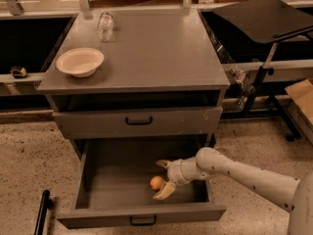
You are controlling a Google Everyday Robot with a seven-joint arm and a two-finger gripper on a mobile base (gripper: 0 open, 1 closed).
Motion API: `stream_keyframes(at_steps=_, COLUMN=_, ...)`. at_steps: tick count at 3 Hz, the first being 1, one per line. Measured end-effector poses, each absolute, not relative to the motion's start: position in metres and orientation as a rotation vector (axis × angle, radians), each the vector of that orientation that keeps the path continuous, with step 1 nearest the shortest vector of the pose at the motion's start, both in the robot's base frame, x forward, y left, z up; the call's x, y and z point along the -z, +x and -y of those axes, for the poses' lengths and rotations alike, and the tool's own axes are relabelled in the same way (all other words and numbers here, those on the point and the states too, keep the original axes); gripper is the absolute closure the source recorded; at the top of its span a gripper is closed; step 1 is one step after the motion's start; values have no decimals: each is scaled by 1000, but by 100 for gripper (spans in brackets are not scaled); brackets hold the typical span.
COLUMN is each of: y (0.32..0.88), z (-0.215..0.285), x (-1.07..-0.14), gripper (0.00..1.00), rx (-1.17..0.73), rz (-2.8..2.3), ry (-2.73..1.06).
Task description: Place orange into middle drawer
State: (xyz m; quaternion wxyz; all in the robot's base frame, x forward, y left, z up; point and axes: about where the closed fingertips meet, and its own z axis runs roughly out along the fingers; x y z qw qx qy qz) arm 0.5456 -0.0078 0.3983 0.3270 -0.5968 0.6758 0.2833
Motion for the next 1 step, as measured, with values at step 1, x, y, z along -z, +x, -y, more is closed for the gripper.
stream_keyframes(at_steps=1, y=546, z=8, x=-398, gripper=0, rx=-742, rz=-1770, ry=-1563)
